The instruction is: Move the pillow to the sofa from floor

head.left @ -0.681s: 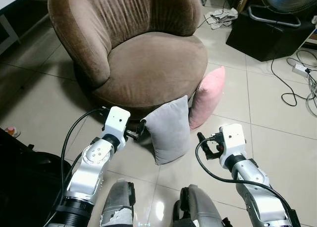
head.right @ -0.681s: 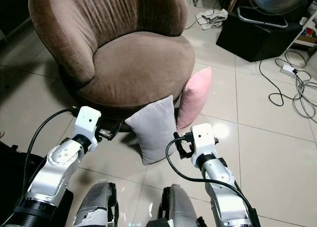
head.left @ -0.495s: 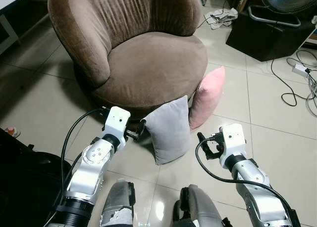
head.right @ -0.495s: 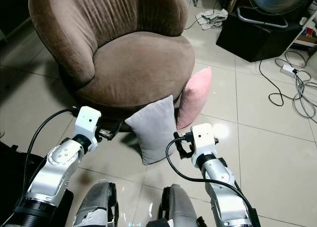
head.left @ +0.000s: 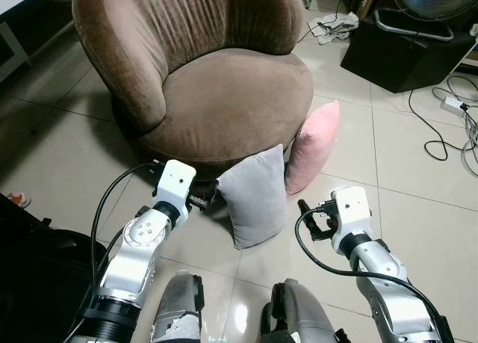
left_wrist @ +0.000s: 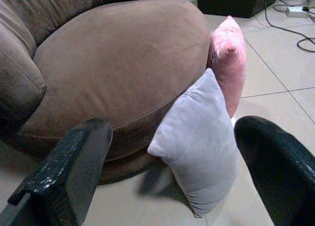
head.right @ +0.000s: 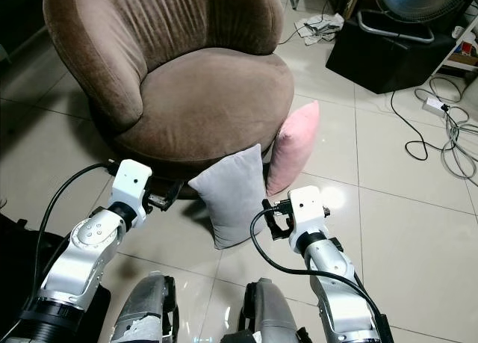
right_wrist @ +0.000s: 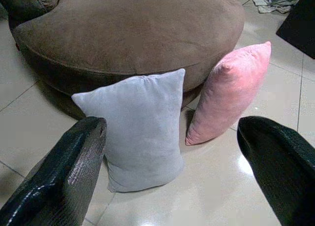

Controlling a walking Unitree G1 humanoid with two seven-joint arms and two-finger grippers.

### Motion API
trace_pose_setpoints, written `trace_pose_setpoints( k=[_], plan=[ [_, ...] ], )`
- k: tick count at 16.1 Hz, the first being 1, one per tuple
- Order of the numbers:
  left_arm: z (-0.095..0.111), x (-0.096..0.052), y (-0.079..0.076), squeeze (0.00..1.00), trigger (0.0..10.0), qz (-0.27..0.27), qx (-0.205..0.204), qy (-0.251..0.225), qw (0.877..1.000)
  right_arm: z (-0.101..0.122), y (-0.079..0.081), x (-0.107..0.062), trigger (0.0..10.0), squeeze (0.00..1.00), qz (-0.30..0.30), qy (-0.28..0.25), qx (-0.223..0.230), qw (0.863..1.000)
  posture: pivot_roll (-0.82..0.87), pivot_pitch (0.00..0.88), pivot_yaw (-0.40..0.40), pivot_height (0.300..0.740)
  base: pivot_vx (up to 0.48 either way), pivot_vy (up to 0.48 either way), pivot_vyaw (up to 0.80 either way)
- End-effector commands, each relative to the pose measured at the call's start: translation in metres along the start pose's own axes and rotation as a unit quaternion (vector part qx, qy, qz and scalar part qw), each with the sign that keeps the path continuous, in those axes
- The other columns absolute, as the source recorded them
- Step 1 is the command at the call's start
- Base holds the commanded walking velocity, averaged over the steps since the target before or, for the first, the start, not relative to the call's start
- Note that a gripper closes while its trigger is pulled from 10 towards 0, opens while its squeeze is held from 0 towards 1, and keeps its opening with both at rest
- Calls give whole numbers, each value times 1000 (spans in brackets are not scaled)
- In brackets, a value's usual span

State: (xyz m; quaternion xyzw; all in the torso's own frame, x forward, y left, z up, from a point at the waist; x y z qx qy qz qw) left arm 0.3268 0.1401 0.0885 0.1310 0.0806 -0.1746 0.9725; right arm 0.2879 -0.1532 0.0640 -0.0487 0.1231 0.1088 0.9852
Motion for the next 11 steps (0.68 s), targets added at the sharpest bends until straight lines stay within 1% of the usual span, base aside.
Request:
trace_pose_setpoints(
  k=[1,5,6,10,11],
  plan=[
    [-3,0,0,1000,10000,1,7,6,1000,-3,-1,-1,10000,0,1,8,-7,1000,40,171,-50,656,0,0,0],
    [0,2,4,1000,10000,7,13,2,1000,0,-2,0,10000,0,-6,-2,-9,1000,38,165,-44,656,0,0,0],
    [0,2,4,1000,10000,7,13,1,1000,0,-2,0,10000,1000,-7,-2,-5,1000,39,166,-44,656,0,0,0],
    [-1,2,3,1000,10000,8,14,3,1000,1,-4,1,10000,1000,-12,0,1,1000,38,171,-44,656,0,0,0],
    [-3,2,1,1000,10000,1,6,10,1000,0,-5,1,10000,702,-14,8,4,1000,37,176,-45,656,0,0,0]
  ],
)
Point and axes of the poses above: a point about 5 cm out from each wrist's last joint towards the gripper, its own x axis pointing out of the wrist towards the gripper, its own z axis along the axis of the wrist's last joint, y = z × x, the point moved 3 cm from there along x, pointing out of the wrist towards the gripper, and after that the axes turned 2 degrees about x, right-handed, at the moved point
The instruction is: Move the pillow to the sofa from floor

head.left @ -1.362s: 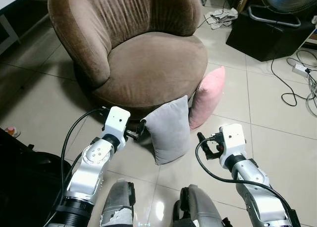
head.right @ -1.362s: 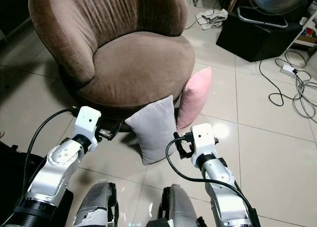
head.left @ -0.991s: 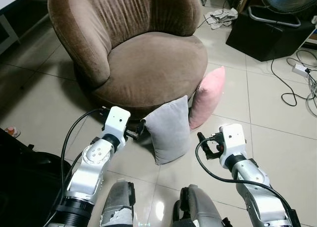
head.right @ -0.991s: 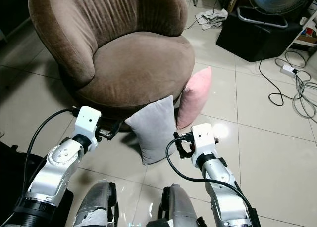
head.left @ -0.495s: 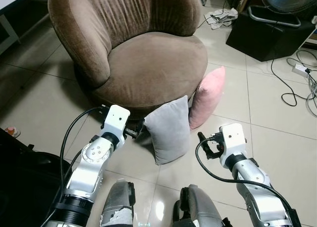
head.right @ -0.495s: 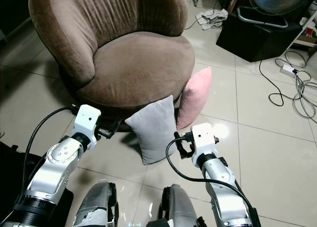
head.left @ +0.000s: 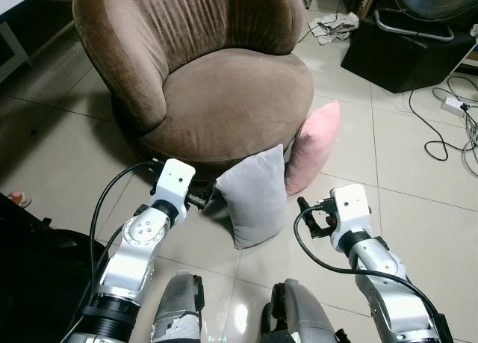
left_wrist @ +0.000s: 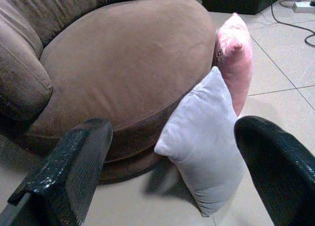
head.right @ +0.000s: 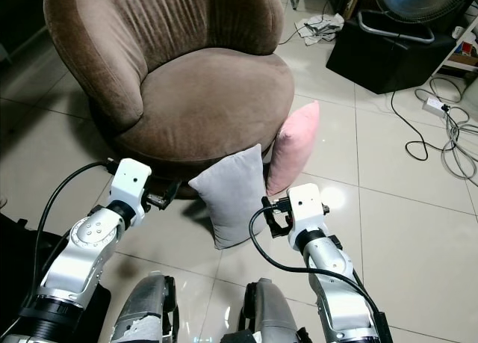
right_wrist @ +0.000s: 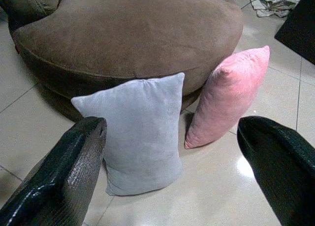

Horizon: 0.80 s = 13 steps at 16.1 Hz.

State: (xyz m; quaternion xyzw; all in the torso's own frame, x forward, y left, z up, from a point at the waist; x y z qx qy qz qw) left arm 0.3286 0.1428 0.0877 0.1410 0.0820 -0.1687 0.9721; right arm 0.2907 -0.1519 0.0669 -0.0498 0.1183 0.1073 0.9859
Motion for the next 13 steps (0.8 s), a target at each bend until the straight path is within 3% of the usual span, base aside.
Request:
trace_pose_setpoints(
  k=[1,2,3,4,13],
  plan=[
    [-3,1,-5,1000,10000,-18,-5,12,1000,-3,-5,-1,10000,0,-10,10,3,1000,35,179,-46,656,0,0,0],
    [-5,0,-9,431,10000,-29,4,16,999,-1,-5,-1,10000,0,-10,6,-2,1000,36,182,-47,656,480,0,0],
    [-5,0,-10,35,10000,-28,8,18,999,-1,-4,-1,10000,0,-8,6,-3,1000,37,184,-47,656,480,0,0],
    [-6,0,-11,0,10000,-27,8,21,999,-1,-3,-2,10000,0,-7,5,-5,1000,36,185,-48,656,480,0,0],
    [-8,-2,-12,0,10000,-30,10,27,999,6,3,-5,10000,0,17,-17,-22,999,35,200,-49,656,476,0,0]
  ],
)
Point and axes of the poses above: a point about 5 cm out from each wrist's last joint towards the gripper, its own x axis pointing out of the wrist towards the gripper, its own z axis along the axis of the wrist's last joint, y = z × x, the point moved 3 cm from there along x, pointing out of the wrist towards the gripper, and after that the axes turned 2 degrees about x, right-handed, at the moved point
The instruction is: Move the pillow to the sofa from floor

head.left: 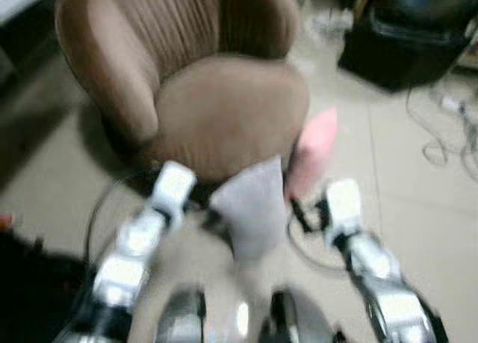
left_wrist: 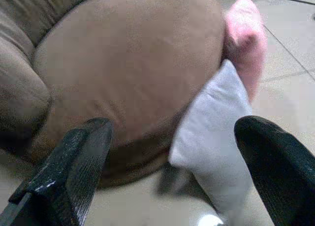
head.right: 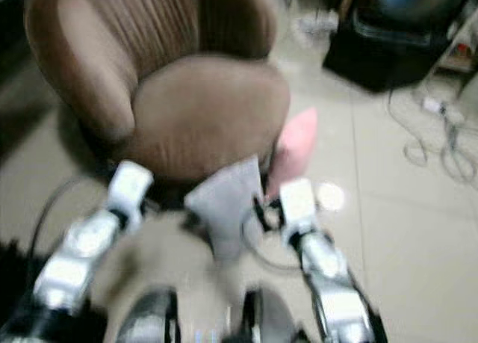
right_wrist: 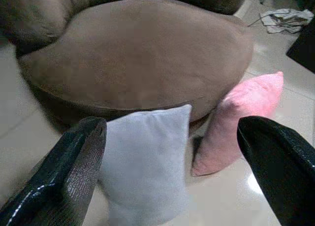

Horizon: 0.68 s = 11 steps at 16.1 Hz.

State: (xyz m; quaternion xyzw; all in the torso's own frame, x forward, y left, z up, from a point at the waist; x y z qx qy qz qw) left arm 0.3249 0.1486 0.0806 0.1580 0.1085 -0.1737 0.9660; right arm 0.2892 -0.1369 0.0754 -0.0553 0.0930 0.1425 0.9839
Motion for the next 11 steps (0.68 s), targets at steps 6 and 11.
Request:
trace_pose_setpoints(
  k=[6,11],
  plan=[
    [3,2,-8,0,10000,-2,-5,-5,1000,-2,-8,-6,10000,0,-8,-3,-10,1000,35,200,-49,656,80,0,0],
    [3,2,-7,0,10000,-2,-1,-4,1000,-2,-6,-6,10000,0,0,-6,-11,1000,38,197,-43,656,141,0,0]
  ],
)
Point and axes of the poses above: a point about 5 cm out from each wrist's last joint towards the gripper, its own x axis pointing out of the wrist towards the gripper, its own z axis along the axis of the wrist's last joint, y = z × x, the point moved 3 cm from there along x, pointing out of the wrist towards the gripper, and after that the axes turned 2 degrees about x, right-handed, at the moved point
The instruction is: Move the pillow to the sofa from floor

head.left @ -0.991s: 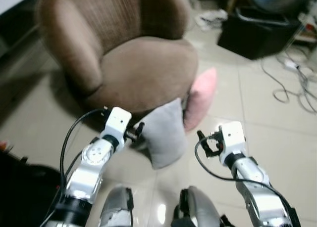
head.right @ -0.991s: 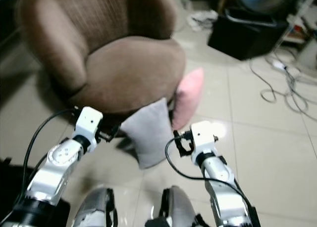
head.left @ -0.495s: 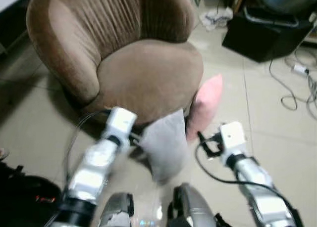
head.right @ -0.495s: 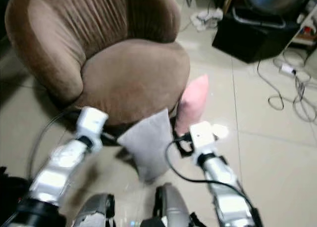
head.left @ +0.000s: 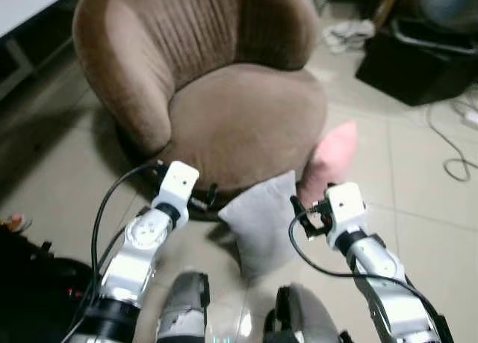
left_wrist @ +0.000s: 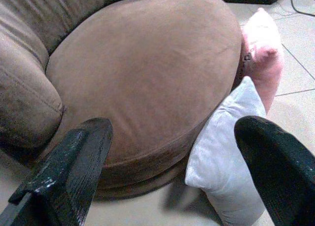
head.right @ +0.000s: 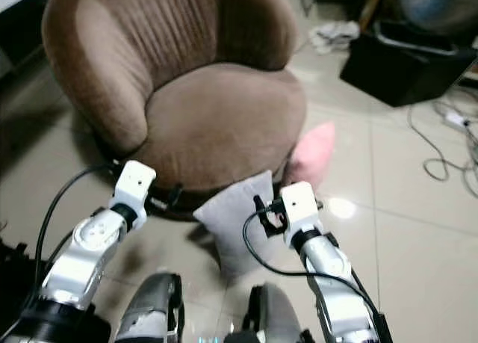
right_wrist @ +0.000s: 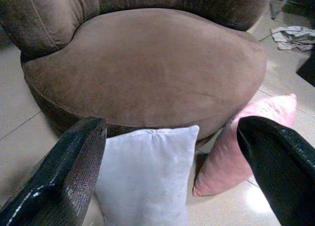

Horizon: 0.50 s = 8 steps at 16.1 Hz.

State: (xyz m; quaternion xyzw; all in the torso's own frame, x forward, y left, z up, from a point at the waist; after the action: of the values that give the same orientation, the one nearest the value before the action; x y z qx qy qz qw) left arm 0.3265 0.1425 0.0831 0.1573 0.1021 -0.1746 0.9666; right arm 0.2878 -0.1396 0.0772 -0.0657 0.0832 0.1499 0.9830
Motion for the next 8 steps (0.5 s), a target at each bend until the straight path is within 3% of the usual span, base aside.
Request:
trace_pose_setpoints(
  k=[1,8],
  plan=[
    [-1,-1,-1,0,10000,1,2,1,1000,-3,-4,-3,10000,0,-7,-2,4,1000,41,196,-45,656,0,0,0],
    [-3,-1,-3,0,10000,-2,7,3,1000,-5,-2,-3,10000,0,-1,-1,8,1000,43,196,-47,656,0,0,0]
  ],
)
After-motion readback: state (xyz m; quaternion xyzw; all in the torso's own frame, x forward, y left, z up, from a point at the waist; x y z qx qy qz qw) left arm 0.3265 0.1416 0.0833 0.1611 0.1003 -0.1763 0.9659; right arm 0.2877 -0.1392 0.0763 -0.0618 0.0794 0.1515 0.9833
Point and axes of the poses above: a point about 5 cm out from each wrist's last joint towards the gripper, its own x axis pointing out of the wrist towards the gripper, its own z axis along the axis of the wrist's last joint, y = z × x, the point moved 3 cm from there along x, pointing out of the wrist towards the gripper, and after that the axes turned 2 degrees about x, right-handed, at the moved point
